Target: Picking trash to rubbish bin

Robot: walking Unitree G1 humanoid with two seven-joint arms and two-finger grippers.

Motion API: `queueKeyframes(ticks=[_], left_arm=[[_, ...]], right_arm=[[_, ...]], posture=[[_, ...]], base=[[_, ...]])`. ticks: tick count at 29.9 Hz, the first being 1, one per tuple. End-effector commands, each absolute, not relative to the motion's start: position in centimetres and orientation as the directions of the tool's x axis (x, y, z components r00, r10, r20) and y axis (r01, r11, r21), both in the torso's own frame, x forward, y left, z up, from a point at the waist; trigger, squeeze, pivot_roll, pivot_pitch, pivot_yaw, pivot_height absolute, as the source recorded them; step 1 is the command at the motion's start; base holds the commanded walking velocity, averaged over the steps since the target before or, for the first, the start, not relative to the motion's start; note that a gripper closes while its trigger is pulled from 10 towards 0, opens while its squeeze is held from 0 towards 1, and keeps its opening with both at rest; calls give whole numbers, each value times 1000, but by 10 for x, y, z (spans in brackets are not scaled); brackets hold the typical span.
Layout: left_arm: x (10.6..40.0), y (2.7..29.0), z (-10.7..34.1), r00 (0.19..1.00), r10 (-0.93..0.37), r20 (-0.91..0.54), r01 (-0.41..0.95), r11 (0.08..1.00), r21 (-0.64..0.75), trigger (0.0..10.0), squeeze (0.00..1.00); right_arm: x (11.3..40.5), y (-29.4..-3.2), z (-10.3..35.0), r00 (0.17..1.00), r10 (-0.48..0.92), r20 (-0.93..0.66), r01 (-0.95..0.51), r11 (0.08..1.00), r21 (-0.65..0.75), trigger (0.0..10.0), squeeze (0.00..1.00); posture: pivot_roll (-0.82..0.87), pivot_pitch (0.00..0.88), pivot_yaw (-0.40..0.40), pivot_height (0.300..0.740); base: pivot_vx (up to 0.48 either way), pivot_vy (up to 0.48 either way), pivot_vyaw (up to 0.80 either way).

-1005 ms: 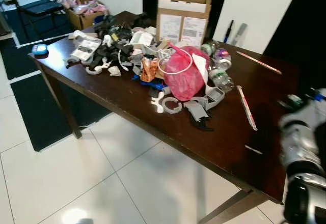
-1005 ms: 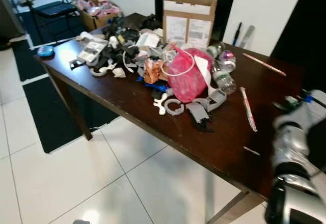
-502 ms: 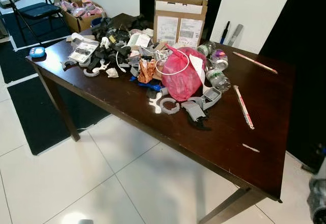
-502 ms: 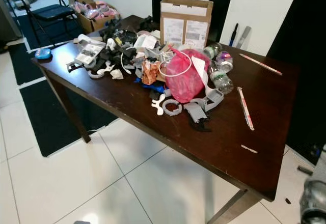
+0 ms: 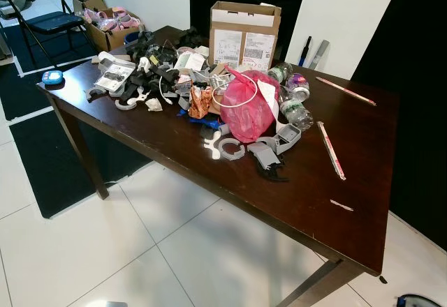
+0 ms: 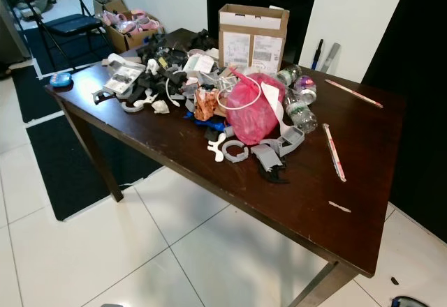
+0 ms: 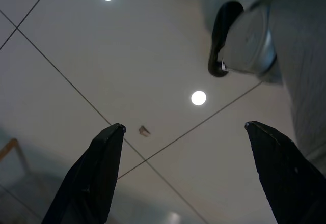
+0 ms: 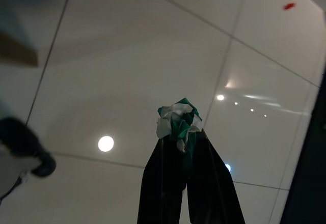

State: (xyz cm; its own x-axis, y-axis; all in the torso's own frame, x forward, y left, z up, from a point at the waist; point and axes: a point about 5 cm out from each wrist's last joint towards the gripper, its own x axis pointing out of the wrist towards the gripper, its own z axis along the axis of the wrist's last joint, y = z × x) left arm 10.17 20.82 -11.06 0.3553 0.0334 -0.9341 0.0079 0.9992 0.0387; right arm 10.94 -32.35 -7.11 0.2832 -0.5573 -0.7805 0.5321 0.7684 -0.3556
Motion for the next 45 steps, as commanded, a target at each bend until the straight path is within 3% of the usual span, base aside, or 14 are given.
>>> queueKeyframes(ticks=[1, 13, 45], left_arm=[[101, 209, -111, 348, 30, -937, 24, 999, 41, 10000, 0], [104, 206, -110, 351, 23, -936, 34, 999, 37, 10000, 0], [100, 202, -112, 339, 16, -941, 68, 997, 41, 10000, 0]], right_arm=[[101, -320, -76, 259, -537, -803, 508, 783, -360, 10000, 0], [113, -295, -84, 279, -436, -856, 346, 877, -334, 10000, 0], [103, -286, -90, 241, -389, -889, 295, 902, -315, 10000, 0]], posture=[[22, 87, -39, 740], [29, 75, -53, 740], [21, 87, -47, 740]], base=[[0, 0, -800], [0, 0, -800], [0, 0, -800]])
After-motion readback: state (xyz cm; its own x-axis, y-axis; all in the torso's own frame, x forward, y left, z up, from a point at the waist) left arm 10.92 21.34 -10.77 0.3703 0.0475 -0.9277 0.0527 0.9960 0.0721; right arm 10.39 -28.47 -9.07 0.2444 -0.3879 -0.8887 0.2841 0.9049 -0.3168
